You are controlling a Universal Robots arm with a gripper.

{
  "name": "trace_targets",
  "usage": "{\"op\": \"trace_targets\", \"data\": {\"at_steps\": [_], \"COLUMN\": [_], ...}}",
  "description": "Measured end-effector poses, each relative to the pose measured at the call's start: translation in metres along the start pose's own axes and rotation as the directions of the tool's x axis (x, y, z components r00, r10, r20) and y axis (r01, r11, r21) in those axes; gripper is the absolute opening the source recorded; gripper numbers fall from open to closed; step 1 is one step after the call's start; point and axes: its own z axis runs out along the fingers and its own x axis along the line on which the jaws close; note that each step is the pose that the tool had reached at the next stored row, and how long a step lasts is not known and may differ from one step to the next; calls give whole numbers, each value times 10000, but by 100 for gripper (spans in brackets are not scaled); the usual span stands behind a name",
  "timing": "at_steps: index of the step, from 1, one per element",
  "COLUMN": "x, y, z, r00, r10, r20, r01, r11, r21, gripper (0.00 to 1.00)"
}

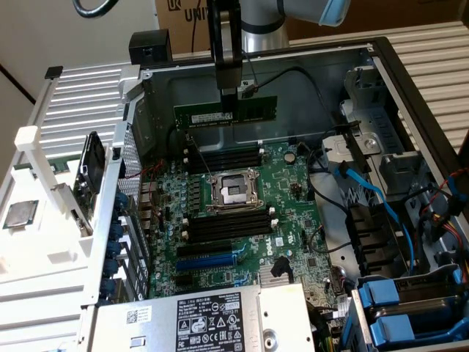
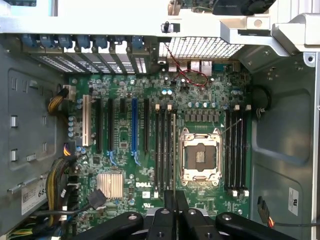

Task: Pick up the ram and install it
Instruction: 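Insert the ram into the slot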

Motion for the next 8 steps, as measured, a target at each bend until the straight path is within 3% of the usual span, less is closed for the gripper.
{"op": "trace_targets", "data": {"at_steps": [6,8], "x": [0,-2], "y": [5,58], "z": [3,28], "r00": [10000,10000], "r10": [3,0], "r20": [0,-2], "r01": [-3,0], "r11": [10000,10000], "r21": [0,24], "gripper": [12,12]}}
